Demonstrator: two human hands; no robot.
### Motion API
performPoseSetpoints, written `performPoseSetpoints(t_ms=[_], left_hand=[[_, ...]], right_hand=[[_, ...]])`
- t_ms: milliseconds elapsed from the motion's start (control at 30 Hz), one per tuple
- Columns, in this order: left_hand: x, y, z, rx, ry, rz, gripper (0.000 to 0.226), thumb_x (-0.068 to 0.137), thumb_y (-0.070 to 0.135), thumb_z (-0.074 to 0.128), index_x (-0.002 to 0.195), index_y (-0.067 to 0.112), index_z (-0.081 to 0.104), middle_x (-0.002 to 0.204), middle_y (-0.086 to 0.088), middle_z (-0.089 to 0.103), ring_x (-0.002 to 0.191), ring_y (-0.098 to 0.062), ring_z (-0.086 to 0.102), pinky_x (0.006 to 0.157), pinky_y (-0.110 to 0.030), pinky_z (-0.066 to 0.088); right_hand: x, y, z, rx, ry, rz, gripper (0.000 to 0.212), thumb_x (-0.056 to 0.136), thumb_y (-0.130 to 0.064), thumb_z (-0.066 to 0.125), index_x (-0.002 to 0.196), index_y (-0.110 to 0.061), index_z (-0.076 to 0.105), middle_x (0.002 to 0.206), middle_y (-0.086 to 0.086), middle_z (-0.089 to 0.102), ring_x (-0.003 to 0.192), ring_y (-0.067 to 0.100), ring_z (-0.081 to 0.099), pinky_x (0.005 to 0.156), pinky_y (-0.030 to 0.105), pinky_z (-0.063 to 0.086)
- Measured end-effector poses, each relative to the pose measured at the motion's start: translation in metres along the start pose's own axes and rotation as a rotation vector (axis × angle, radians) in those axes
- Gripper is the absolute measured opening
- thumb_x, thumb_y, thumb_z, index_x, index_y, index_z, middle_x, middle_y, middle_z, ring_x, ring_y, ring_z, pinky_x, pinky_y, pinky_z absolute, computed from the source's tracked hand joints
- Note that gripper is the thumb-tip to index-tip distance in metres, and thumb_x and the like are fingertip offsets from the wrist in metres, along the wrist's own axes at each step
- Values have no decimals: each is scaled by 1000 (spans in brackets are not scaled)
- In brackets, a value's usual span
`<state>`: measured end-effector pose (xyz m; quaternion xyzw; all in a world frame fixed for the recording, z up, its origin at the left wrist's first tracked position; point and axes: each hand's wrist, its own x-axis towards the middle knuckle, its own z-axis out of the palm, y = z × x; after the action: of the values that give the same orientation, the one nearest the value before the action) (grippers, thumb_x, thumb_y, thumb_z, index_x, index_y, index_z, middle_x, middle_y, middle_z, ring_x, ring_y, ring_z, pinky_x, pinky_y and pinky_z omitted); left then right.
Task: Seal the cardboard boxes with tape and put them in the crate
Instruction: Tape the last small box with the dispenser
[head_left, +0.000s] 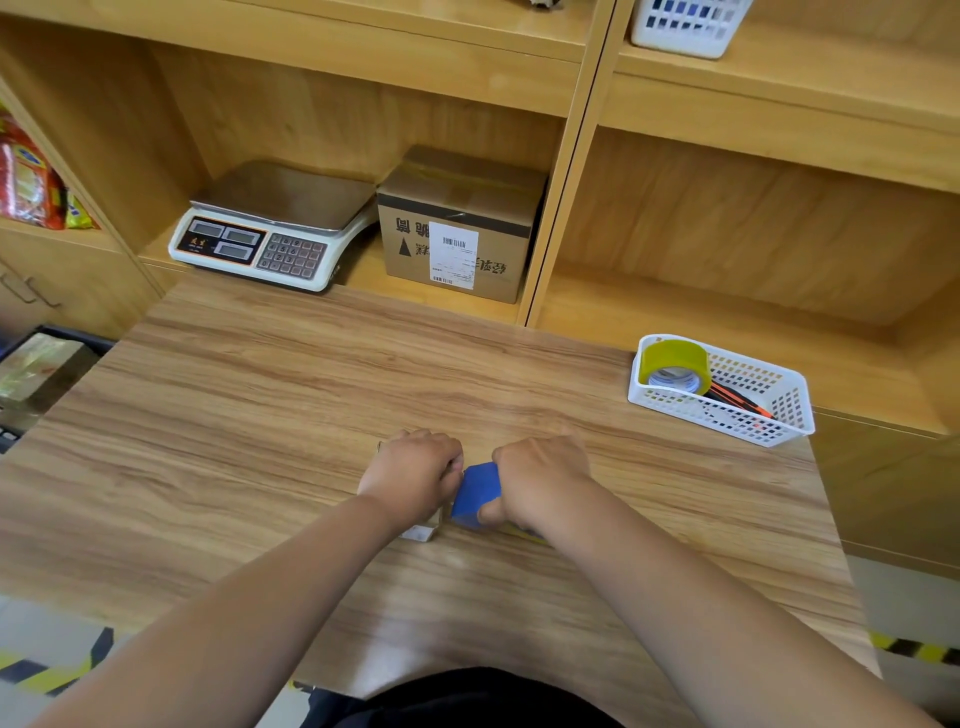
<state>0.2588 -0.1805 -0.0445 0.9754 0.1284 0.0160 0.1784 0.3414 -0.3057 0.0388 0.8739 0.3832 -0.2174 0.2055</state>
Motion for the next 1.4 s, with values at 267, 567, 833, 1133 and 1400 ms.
performPoseSetpoints(t_ms=[267, 567, 833, 1133, 1400], left_hand=[[-11, -13, -4, -111, 26, -19, 9, 89, 25, 53, 82, 24, 58, 83, 13, 58, 82, -10, 47, 75, -24, 30], [-7, -22, -9, -273, -21, -111, 19, 95, 22, 46, 86, 26, 62, 80, 18, 54, 82, -4, 44, 70, -11, 26], [-6, -21, -13, -280, -53, -117, 23, 94, 18, 45, 80, 31, 58, 82, 19, 57, 78, 6, 43, 75, -1, 25], [-6, -23, -9, -228, -30, -132, 20, 94, 21, 44, 89, 30, 61, 86, 17, 55, 88, -11, 45, 71, -19, 25], [-6, -29, -5, -334, -20, -130, 52, 95, 13, 39, 138, 41, 35, 125, 16, 54, 105, -15, 49, 93, -33, 42]], right_hand=[[16, 28, 34, 70, 8, 65, 33, 84, -52, 56, 77, -19, 58, 82, -2, 61, 89, 19, 61, 70, 27, 30], [26, 70, 112, 209, 345, 263, 23, 98, -25, 40, 119, -17, 42, 109, -2, 63, 97, 21, 61, 81, 30, 37], [26, 33, 114, 426, 747, 218, 32, 63, -16, 81, 90, -7, 67, 90, 12, 65, 83, 37, 59, 73, 42, 45], [37, -64, 80, 1495, 356, 207, 12, 87, -33, 61, 77, -26, 60, 79, -9, 64, 105, 23, 53, 93, 43, 43], [45, -79, 85, 1329, 435, 329, 17, 89, -33, 60, 73, -26, 59, 98, -9, 57, 102, 13, 36, 96, 35, 28]])
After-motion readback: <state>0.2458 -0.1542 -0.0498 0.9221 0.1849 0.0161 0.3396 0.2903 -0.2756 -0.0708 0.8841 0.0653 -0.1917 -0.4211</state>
